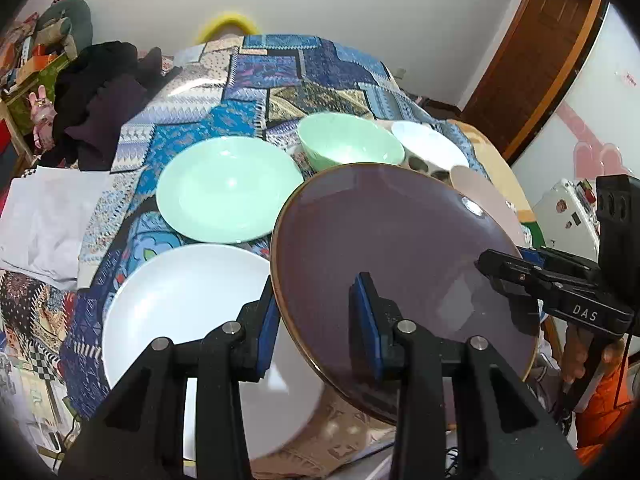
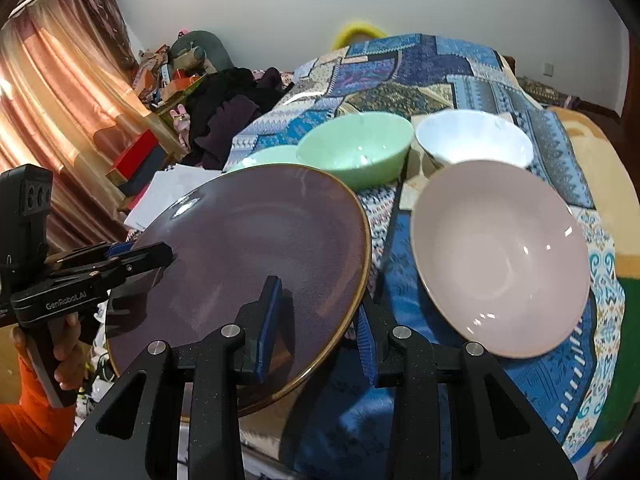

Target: Organize plates and bowls

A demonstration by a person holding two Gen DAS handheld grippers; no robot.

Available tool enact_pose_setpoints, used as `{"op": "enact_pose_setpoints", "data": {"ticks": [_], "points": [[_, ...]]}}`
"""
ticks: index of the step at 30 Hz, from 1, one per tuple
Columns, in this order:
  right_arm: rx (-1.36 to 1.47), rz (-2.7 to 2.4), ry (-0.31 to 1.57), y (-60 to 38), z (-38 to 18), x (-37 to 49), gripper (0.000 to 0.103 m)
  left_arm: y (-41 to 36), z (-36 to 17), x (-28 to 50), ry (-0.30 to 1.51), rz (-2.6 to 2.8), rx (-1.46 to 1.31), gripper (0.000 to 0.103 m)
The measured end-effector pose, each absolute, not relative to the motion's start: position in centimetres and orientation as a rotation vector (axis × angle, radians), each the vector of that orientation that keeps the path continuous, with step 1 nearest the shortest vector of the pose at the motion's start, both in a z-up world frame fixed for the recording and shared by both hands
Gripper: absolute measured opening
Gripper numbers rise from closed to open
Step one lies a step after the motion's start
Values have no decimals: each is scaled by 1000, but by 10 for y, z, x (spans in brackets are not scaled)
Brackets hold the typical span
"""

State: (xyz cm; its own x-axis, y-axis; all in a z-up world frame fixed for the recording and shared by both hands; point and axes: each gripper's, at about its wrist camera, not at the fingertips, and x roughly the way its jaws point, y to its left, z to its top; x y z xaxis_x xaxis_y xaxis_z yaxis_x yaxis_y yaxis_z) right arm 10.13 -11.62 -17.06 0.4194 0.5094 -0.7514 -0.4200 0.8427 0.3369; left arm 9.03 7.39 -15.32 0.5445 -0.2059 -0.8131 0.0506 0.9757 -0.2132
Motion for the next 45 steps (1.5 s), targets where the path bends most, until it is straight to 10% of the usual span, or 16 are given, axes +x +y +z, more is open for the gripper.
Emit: {"op": "enact_pose_setpoints", "data": {"ticks": [45], "points": [[105,498,1159,-149,-218,110,32,40,-219,108,1153,-173,-123,36]]}}
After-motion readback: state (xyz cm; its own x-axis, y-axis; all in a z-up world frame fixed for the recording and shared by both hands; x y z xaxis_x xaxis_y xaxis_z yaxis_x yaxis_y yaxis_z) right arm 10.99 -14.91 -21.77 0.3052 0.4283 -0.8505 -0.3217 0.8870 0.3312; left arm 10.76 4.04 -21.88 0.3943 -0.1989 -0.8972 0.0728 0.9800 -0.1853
